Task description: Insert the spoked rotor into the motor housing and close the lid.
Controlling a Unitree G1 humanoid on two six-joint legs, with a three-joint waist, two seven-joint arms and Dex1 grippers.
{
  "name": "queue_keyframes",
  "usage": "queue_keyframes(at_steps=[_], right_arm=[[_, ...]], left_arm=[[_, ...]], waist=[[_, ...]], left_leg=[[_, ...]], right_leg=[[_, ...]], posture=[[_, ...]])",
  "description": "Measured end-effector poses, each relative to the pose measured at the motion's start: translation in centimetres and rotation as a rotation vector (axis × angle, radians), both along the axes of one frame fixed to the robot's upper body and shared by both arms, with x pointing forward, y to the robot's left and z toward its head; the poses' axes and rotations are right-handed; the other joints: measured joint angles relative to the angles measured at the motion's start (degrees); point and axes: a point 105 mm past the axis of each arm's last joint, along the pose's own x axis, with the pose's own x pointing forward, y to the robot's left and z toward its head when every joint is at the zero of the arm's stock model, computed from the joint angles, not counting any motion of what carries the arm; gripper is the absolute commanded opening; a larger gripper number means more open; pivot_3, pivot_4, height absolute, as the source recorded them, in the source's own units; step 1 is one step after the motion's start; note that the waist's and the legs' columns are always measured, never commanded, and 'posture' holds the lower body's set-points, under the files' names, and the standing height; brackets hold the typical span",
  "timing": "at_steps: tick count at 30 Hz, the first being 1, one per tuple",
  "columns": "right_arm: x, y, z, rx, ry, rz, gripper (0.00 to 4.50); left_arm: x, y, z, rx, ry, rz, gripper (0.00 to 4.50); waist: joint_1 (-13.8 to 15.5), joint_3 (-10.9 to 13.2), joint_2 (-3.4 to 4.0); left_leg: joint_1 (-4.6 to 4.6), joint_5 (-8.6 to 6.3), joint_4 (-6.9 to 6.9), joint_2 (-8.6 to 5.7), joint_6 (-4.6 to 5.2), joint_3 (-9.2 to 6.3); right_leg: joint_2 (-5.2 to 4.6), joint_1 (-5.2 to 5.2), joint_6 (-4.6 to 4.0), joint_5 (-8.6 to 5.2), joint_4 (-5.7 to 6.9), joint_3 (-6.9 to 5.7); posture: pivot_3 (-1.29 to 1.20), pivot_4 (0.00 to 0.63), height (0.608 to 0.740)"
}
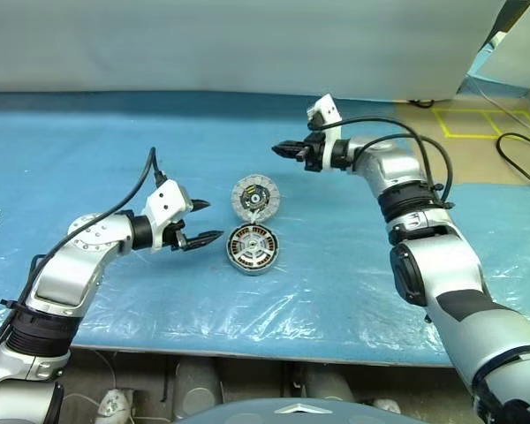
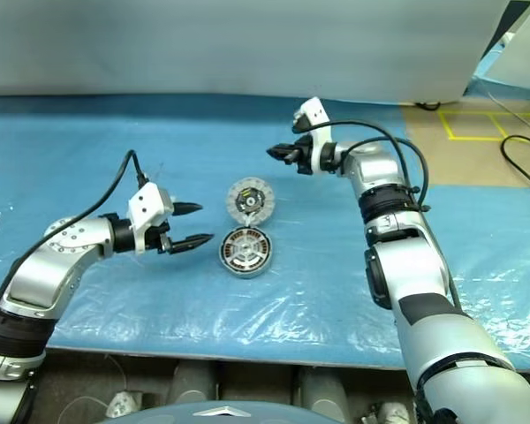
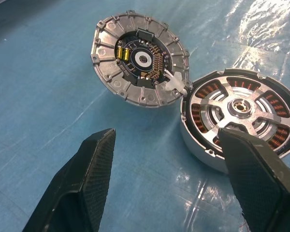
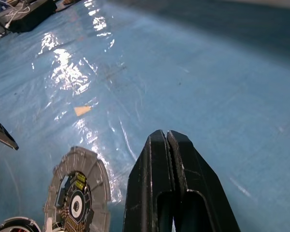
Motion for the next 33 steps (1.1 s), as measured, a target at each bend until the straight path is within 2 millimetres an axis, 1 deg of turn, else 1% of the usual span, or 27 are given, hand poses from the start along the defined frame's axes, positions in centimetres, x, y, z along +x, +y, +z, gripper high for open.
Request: queue_keyframes(at_steps=[2,5,8,16,19,25,29,33], right_arm=[[-0.1,0.2,-0.9,0.008,0.04,0.007,0.02],[-1.0,0.7,-1.9,0.028,0.085,0.077,0.02],[-1.5,1.0,-3.0,0.027,0.123,0.109,0.02],[-2.5,1.5,-3.9,0.036,0.151,0.176,0.02],[-2.7,1.5,-3.8,0.043,0.159,0.2,0.02],[-3.5,0.9,-2.5,0.039,0.131,0.263,0.02],[-3.8,0.6,-2.7,0.037,0.14,0.264,0.02],[-3.9,0.2,-2.9,0.03,0.144,0.254,0.02]], left_arm=[[0.0,0.0,0.0,0.0,0.0,0.0,3.57],[0.0,0.0,0.0,0.0,-0.001,0.0,3.57],[0.0,0.0,0.0,0.001,0.0,0.0,3.57],[0.1,0.0,0.1,0.002,0.004,0.002,3.57],[0.1,0.0,0.1,0.007,0.001,0.001,3.57],[0.1,-0.2,0.0,0.015,0.006,-0.008,3.57],[0.0,-0.6,-0.1,0.018,0.007,-0.023,3.57],[0.3,-0.8,0.4,0.019,-0.008,-0.03,3.57]], waist=[[0.1,0.0,0.0],[0.2,0.0,0.01],[0.4,0.0,0.01],[1.0,0.0,0.01],[1.0,0.0,0.01],[1.1,0.0,0.01],[1.1,0.0,0.01],[1.1,0.0,0.01]], left_leg=[[-0.02,0.0,0.04,0.08,0.0,0.0],[-0.04,0.0,0.07,0.15,0.0,0.0],[-0.05,0.0,0.09,0.17,0.0,0.01],[-0.05,0.0,0.09,0.24,0.0,0.01],[-0.05,0.0,0.1,0.24,0.0,0.01],[-0.06,0.0,0.1,0.25,0.0,0.01],[-0.06,0.0,0.11,0.25,0.0,0.01],[-0.06,0.0,0.12,0.25,0.0,0.02]], right_leg=[[0.0,0.0,-0.02,-0.01,0.02,-0.05],[0.0,0.02,-0.05,-0.03,0.03,-0.13],[0.0,0.02,-0.06,-0.03,0.06,-0.15],[0.02,0.02,-0.12,-0.07,0.07,-0.21],[0.02,0.03,-0.12,-0.07,0.07,-0.21],[0.02,0.03,-0.12,-0.07,0.07,-0.23],[0.02,0.03,-0.12,-0.07,0.09,-0.23],[0.02,0.04,-0.12,-0.07,0.09,-0.23]], posture=[[0.0,0.15,0.74],[0.0,0.15,0.74],[0.0,0.15,0.74],[0.0,0.15,0.74],[0.0,0.15,0.74],[0.0,0.15,0.74],[0.0,0.15,0.74],[0.0,0.15,0.74]])
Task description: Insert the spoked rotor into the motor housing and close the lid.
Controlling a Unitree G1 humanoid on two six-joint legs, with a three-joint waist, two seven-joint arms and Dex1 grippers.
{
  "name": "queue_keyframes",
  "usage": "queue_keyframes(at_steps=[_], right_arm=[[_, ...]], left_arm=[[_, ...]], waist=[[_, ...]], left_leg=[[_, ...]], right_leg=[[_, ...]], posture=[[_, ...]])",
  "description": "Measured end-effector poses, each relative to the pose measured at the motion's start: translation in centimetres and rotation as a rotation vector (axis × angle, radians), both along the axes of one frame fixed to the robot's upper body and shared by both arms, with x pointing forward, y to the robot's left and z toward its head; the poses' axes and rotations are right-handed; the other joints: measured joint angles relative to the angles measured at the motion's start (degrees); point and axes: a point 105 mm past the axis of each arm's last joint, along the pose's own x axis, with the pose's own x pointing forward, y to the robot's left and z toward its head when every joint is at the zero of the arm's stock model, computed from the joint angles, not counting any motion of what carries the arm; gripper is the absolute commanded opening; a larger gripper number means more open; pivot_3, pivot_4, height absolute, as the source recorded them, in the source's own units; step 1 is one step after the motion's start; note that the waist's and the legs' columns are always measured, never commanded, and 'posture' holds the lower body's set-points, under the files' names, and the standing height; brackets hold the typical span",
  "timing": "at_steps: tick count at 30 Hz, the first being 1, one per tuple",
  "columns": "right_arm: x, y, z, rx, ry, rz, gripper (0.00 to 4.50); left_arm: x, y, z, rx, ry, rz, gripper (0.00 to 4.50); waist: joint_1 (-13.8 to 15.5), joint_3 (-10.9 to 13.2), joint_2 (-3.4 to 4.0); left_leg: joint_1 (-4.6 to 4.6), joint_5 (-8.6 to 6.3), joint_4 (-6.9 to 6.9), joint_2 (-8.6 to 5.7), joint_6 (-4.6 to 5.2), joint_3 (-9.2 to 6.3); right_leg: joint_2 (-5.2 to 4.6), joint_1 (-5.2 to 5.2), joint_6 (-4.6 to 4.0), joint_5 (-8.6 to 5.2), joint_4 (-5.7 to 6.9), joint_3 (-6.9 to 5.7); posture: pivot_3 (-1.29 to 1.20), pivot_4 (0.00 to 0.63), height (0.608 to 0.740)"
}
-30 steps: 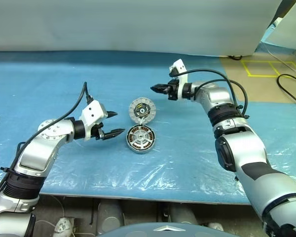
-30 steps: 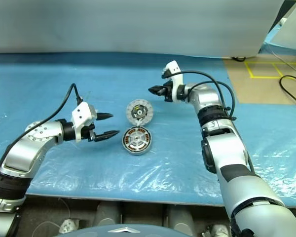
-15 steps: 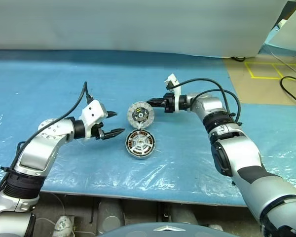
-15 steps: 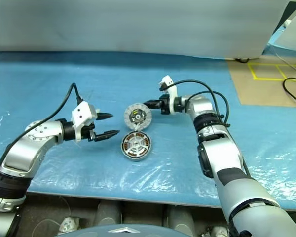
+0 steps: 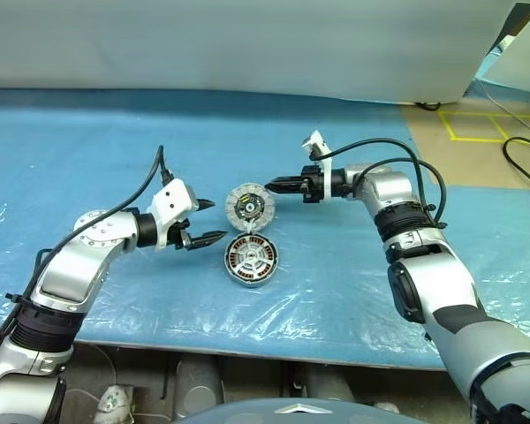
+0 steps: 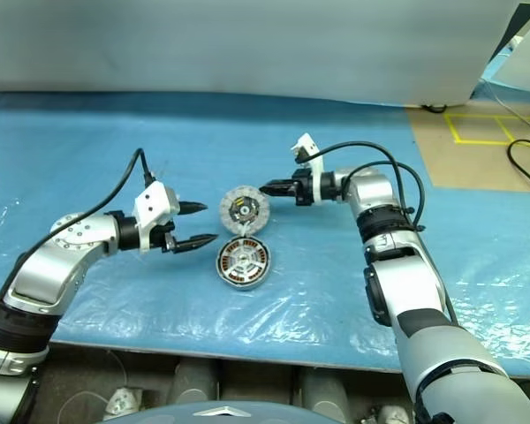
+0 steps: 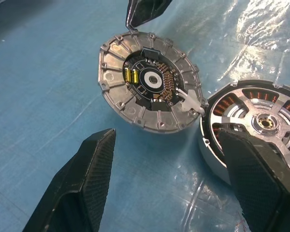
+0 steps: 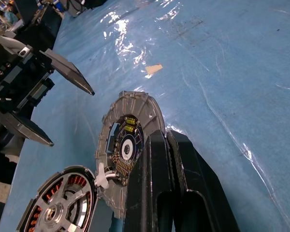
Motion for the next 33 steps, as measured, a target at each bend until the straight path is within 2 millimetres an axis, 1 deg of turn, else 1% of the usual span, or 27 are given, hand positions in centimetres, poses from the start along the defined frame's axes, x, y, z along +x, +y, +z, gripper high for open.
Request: queue_keyframes(at_steps=[3,6,9,11,15,16,19,21,26,29,33], right_arm=[[-0.1,0.0,0.0,-0.001,0.003,0.0,0.02],[0.0,0.0,0.5,0.025,-0.008,-0.009,0.02],[0.9,-0.5,1.1,0.055,-0.012,-0.088,0.02],[1.5,-0.8,0.8,0.041,-0.025,-0.133,0.02],[2.0,-1.1,-1.5,0.003,0.007,-0.213,0.02],[2.2,-1.2,-2.6,-0.013,0.024,-0.252,0.02],[2.4,-1.5,-4.3,-0.037,0.05,-0.31,0.02],[2.3,-1.5,-4.8,-0.034,0.055,-0.323,0.02],[1.7,-0.5,-5.7,-0.019,0.081,-0.295,0.02],[1.1,0.6,-5.1,0.018,0.101,-0.238,0.02],[-0.2,2.9,-2.9,0.121,0.129,-0.111,0.02]], left_arm=[[0.1,0.0,0.0,0.0,0.004,-0.002,3.57],[0.1,-0.2,0.0,-0.001,0.006,-0.009,3.57],[0.1,-0.2,0.0,-0.002,0.006,-0.011,3.57],[0.1,-0.2,0.0,-0.003,0.007,-0.012,3.57],[0.1,-0.3,-0.1,-0.004,0.008,-0.015,3.57],[0.1,-0.3,-0.1,-0.004,0.009,-0.015,3.57],[0.1,-0.3,-0.1,-0.005,0.009,-0.016,3.57],[0.0,-0.4,-0.1,-0.006,0.01,-0.017,3.57],[0.0,-0.5,-0.2,-0.007,0.013,-0.02,3.57],[0.0,-0.5,-0.2,-0.006,0.012,-0.022,3.57],[0.1,-0.5,-0.2,-0.007,0.015,-0.024,3.57]], waist=[[0.0,0.0,0.0],[0.0,0.0,0.0],[0.0,0.0,0.0],[0.0,0.0,0.0],[0.0,0.0,0.0],[0.0,0.0,0.0],[0.0,0.0,0.01],[0.0,0.0,0.01],[0.0,0.0,0.01],[0.0,0.0,0.01],[0.0,0.0,0.02]], left_leg=[[0.0,0.0,0.0,0.02,0.0,0.0],[0.0,0.0,0.0,0.01,0.0,0.0],[0.0,0.0,0.01,0.0,0.0,0.0],[0.02,0.0,0.01,0.01,0.0,0.0],[0.01,0.0,0.0,0.01,-0.01,0.01],[0.01,0.0,0.0,0.01,-0.01,0.01],[-0.01,0.0,0.01,0.01,-0.01,0.01],[0.0,0.0,0.01,0.01,-0.01,0.01],[0.0,0.0,0.01,0.02,-0.01,0.01],[0.01,0.0,0.01,0.03,-0.01,0.01],[0.02,0.0,0.01,0.05,-0.01,0.01]], right_leg=[[0.01,-0.01,0.0,0.0,0.0,0.0],[0.0,0.0,0.0,0.0,-0.01,-0.01],[0.0,0.01,0.0,0.0,0.0,0.0],[0.0,0.03,0.0,0.0,0.0,-0.01],[0.0,0.02,0.0,0.0,-0.01,-0.01],[0.0,0.02,0.0,0.0,-0.01,-0.01],[0.0,0.02,0.0,0.0,-0.01,-0.01],[0.0,0.02,0.0,0.0,-0.01,-0.01],[0.0,0.02,0.0,0.0,0.0,-0.02],[0.0,0.02,0.0,0.0,0.01,-0.02],[0.01,0.02,0.01,0.0,0.02,-0.03]], posture=[[0.0,0.15,0.74],[0.0,0.15,0.74],[0.0,0.15,0.74],[0.0,0.15,0.74],[0.0,0.15,0.74],[0.0,0.15,0.74],[0.0,0.15,0.74],[0.0,0.15,0.74],[0.0,0.15,0.74],[0.0,0.15,0.74],[0.0,0.15,0.74]])
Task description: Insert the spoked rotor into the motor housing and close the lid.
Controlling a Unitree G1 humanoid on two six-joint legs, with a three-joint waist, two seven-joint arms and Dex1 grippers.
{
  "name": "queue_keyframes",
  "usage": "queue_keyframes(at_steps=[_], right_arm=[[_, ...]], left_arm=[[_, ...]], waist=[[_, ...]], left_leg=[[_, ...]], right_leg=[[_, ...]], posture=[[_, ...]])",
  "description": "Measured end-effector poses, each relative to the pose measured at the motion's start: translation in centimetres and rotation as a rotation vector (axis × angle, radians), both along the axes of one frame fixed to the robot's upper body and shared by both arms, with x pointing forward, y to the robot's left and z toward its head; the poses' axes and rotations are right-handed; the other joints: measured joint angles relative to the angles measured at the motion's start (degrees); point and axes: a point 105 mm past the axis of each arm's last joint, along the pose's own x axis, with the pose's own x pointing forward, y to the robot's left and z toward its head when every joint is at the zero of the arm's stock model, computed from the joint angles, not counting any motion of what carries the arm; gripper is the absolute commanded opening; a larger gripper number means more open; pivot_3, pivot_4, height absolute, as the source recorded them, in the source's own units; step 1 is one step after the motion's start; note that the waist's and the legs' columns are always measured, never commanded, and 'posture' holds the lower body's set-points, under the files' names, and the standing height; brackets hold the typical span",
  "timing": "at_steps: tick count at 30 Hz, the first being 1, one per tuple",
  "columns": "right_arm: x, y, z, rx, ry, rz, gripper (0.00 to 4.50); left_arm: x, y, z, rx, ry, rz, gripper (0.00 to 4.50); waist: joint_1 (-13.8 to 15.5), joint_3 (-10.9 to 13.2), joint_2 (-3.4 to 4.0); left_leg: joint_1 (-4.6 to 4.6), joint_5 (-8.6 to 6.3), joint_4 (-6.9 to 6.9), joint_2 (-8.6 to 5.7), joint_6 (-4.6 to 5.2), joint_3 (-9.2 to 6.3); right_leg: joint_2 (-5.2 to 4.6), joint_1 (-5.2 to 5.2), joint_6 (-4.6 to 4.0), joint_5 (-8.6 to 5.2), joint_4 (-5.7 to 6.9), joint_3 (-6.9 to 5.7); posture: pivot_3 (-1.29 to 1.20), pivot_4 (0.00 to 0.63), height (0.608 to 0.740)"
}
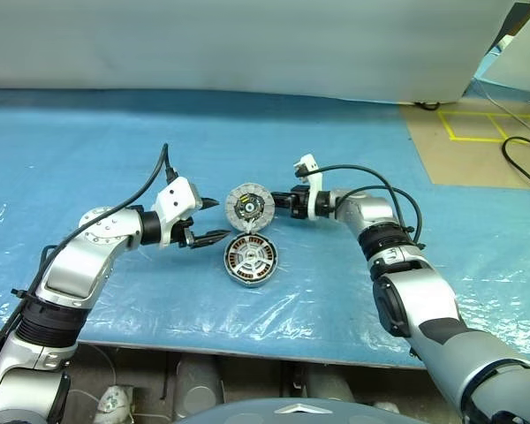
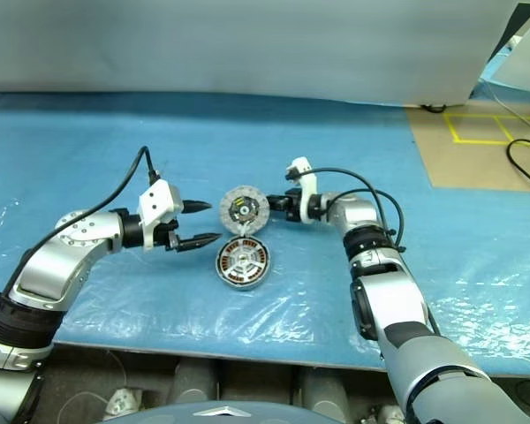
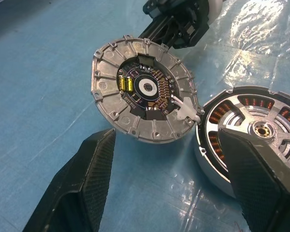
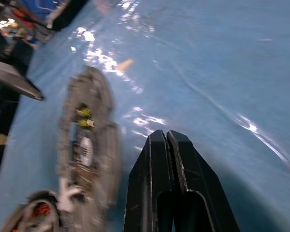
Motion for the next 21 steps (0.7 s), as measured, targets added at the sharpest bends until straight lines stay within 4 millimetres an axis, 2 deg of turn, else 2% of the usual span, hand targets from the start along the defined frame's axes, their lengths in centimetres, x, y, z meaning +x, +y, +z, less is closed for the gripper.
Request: queue_keyframes(at_steps=[5,8,14,18,21], right_arm=[[-1.5,2.0,2.9,0.075,-0.035,0.123,0.02],[-2.2,2.3,4.2,0.093,-0.064,0.176,0.02],[-2.9,1.5,5.0,0.043,-0.106,0.246,0.02],[-3.6,1.9,4.7,0.02,-0.116,0.29,0.02],[-4.1,2.2,4.7,0.01,-0.13,0.311,0.02]], left_arm=[[0.0,-0.2,-0.2,-0.001,0.006,-0.005,3.57],[0.0,-0.1,-0.2,-0.002,0.007,-0.004,3.57],[0.0,-0.1,-0.3,-0.001,0.011,-0.002,3.57],[0.0,0.0,-0.3,-0.011,0.016,-0.002,3.57],[0.0,1.5,1.1,-0.077,0.037,0.029,3.57]], waist=[[0.0,0.0,0.0],[0.0,0.0,0.0],[0.0,0.0,0.0],[-0.1,0.0,0.0],[-0.1,0.0,0.0]], left_leg=[[0.0,0.0,-0.01,0.0,0.0,0.0],[0.01,0.0,-0.02,0.0,0.0,0.0],[0.02,0.0,-0.02,-0.01,-0.01,0.0],[0.04,0.0,-0.04,0.0,-0.01,0.0],[0.05,0.0,-0.06,0.04,-0.02,0.0]], right_leg=[[0.0,0.01,0.0,0.0,-0.02,-0.02],[-0.01,0.03,0.01,0.0,-0.04,-0.02],[-0.01,0.04,0.03,0.01,-0.05,-0.02],[0.0,0.04,0.03,0.02,-0.06,0.0],[0.06,0.03,0.06,0.04,-0.05,0.0]], posture=[[0.0,0.15,0.74],[0.0,0.15,0.74],[0.0,0.15,0.74],[0.0,0.15,0.74],[0.0,0.15,0.74]])
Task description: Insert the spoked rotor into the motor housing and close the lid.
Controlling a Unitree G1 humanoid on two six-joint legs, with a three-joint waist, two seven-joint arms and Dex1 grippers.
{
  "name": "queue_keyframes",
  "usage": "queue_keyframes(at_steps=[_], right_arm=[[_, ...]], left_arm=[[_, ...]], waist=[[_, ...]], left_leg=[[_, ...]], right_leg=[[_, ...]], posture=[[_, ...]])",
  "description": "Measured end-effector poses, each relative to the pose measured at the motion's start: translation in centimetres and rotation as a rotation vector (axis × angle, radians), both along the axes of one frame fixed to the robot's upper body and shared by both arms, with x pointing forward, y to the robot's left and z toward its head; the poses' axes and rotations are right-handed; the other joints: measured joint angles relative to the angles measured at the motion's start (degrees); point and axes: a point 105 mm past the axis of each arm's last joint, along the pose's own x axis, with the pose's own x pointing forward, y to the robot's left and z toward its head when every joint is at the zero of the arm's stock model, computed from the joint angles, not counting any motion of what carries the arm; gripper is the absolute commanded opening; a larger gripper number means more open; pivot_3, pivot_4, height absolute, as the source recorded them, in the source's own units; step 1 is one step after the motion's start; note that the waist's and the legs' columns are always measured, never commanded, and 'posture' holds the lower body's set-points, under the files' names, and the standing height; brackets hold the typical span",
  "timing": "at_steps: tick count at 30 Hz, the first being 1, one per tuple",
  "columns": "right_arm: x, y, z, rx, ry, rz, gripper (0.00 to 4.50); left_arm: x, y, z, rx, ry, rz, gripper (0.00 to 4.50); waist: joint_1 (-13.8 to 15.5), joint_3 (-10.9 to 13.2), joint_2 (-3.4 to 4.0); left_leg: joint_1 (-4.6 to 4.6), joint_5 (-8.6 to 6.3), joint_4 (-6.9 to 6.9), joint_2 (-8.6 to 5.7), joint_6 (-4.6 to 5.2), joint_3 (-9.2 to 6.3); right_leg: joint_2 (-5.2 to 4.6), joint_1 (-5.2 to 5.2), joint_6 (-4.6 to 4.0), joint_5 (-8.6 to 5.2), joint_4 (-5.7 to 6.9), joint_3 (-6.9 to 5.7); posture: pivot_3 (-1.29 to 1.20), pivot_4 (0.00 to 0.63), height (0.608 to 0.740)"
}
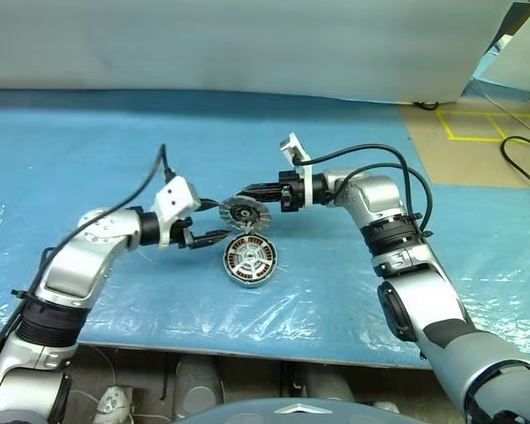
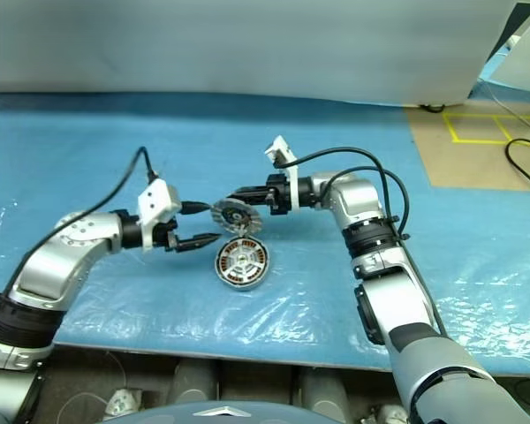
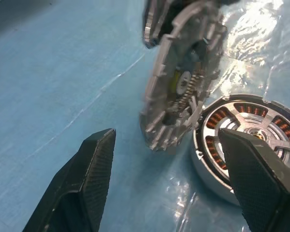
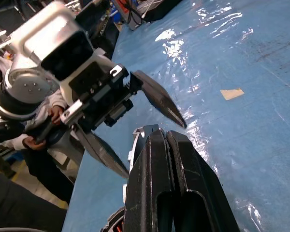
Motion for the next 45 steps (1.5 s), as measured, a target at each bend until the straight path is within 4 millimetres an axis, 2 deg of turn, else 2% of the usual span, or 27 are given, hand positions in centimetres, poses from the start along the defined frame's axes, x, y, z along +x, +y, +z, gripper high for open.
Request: queue_keyframes(at_steps=[5,8,12,15,18,20,22,25,28,35,40,45], right_arm=[[-0.5,0.2,-0.1,-0.012,-0.006,0.021,0.02],[-0.8,0.2,-0.1,-0.025,-0.017,0.033,0.02],[-1.7,-0.2,0.0,-0.069,-0.051,0.081,0.02],[-3.5,-0.8,-0.6,-0.127,-0.094,0.161,0.02],[-5.3,-1.4,-1.8,-0.196,-0.102,0.245,0.02],[-5.6,-1.6,-2.0,-0.211,-0.1,0.255,0.02],[-5.6,-1.6,-2.1,-0.215,-0.101,0.251,0.02],[-5.4,-1.6,-2.5,-0.223,-0.085,0.238,0.02],[-5.1,-1.4,-3.3,-0.238,-0.061,0.22,0.02],[-5.0,-1.2,-5.1,-0.309,-0.083,0.227,0.02],[-5.4,-1.7,-6.0,-0.332,-0.089,0.253,0.02],[-6.1,-1.8,-6.6,-0.339,-0.115,0.303,0.02]], left_arm=[[0.2,4.5,2.2,0.04,-0.031,0.088,3.57],[0.2,5.7,2.4,0.045,-0.017,0.1,3.57],[-0.2,5.2,2.5,0.04,-0.008,0.062,3.57],[-0.7,3.5,2.9,-0.006,-0.007,0.007,3.57],[-2.1,1.4,3.3,-0.056,0.005,-0.086,3.57],[-3.0,0.7,3.2,-0.063,0.019,-0.13,3.57],[-4.2,0.3,2.2,-0.045,0.069,-0.186,3.57],[-6.1,0.4,0.0,0.02,0.163,-0.254,3.57],[-6.9,1.0,-1.3,0.079,0.201,-0.282,3.57],[-6.1,0.8,-0.5,0.072,0.152,-0.269,3.57],[-7.0,0.0,-0.1,0.038,0.155,-0.309,3.57],[-7.6,0.8,-1.2,0.097,0.183,-0.311,3.57]], waist=[[0.1,0.0,0.0],[0.4,0.0,0.0],[0.7,0.0,0.0],[0.9,0.0,0.0],[0.9,0.0,0.0],[0.5,0.0,0.01],[0.0,0.0,0.0],[0.0,0.0,0.0],[0.1,0.0,0.01],[0.1,0.0,0.01],[0.0,0.0,0.0],[0.0,0.0,0.01]], left_leg=[[0.04,0.0,-0.01,-0.03,-0.01,0.0],[0.03,0.0,0.0,-0.05,-0.01,0.0],[0.02,0.0,-0.01,-0.05,-0.01,0.0],[0.03,-0.01,-0.03,-0.05,-0.01,0.0],[0.04,-0.01,-0.03,-0.03,-0.01,0.0],[0.12,-0.01,-0.03,-0.03,-0.01,0.0],[0.23,-0.01,-0.05,-0.03,-0.01,0.01],[0.26,-0.01,-0.07,-0.02,-0.01,0.02],[0.24,-0.01,-0.07,-0.04,-0.01,0.05],[0.26,-0.01,-0.05,-0.05,-0.01,0.05],[0.29,-0.01,-0.06,-0.05,-0.02,0.05],[0.54,-0.02,-0.07,-0.03,-0.01,0.05]], right_leg=[[-0.03,0.06,-0.04,-0.03,-0.06,0.0],[-0.06,0.08,-0.04,-0.02,-0.08,-0.02],[-0.07,0.08,-0.02,-0.01,-0.08,-0.04],[-0.07,0.1,0.09,0.05,-0.11,-0.05],[-0.06,0.09,0.11,0.06,-0.08,-0.03],[-0.03,0.09,-0.04,-0.03,-0.03,0.04],[-0.02,0.13,-0.06,-0.04,0.0,0.07],[-0.01,0.13,-0.07,-0.04,-0.01,0.08],[-0.04,0.15,-0.06,-0.04,-0.05,0.08],[-0.07,0.21,-0.06,-0.04,-0.06,0.05],[-0.06,0.25,-0.06,-0.04,-0.07,0.06],[-0.07,0.48,-0.06,-0.05,-0.07,0.06]], posture=[[0.0,0.15,0.74],[0.0,0.15,0.74],[0.0,0.15,0.74],[0.0,0.15,0.74],[0.0,0.15,0.74],[0.0,0.15,0.74],[0.0,0.15,0.74],[0.0,0.15,0.74],[0.0,0.15,0.74],[0.0,0.15,0.74],[0.0,0.15,0.74],[0.0,0.15,0.74]])
